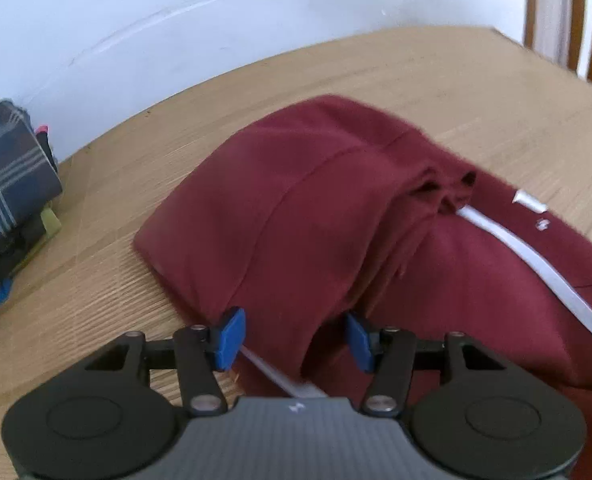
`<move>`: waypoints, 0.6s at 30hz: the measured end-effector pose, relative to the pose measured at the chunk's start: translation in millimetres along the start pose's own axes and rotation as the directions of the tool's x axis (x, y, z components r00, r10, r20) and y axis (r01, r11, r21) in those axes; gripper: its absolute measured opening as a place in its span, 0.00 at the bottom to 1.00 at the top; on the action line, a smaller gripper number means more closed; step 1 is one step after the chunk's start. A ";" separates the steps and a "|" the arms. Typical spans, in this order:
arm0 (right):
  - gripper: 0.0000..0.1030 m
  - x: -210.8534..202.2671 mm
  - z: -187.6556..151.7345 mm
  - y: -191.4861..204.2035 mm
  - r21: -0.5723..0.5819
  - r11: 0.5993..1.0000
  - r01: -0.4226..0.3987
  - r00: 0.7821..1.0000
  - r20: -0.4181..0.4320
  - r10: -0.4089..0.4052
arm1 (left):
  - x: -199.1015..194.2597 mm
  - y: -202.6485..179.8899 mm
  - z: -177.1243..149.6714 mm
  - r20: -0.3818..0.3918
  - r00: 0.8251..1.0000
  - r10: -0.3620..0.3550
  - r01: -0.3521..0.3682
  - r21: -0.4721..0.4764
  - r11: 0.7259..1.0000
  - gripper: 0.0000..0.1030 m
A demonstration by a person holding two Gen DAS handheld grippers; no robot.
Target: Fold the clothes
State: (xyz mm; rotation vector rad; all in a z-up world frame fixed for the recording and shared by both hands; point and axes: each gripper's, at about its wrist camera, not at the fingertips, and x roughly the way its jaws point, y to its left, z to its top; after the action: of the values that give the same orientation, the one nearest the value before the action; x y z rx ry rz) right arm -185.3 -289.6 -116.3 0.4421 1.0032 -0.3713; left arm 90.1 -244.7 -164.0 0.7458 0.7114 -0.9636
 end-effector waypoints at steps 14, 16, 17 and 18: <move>0.66 -56.1 56.1 12.8 -0.141 0.989 -0.049 0.937 0.335 0.094 | -51.7 53.7 10.4 0.068 0.998 0.002 0.006 -0.116 0.993 0.60; 0.66 -34.8 91.5 7.7 -0.119 0.993 -0.029 0.900 0.430 0.078 | -37.9 52.1 25.8 0.078 0.997 0.001 0.012 -0.160 0.987 0.60; 0.66 -22.7 109.6 4.5 -0.103 0.993 -0.052 0.887 0.453 0.094 | -31.5 50.0 31.5 0.076 0.997 -0.008 0.021 -0.177 0.984 0.59; 0.66 -9.8 128.1 0.9 -0.086 0.992 -0.092 0.878 0.464 0.122 | -24.2 46.4 35.2 0.069 0.998 -0.016 0.029 -0.185 0.982 0.59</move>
State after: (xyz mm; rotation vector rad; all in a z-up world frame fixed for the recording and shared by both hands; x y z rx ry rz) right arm -97.4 -353.9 -48.3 0.3279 0.5123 -0.3256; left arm 129.1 -245.1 -114.4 0.5400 0.7415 -0.9242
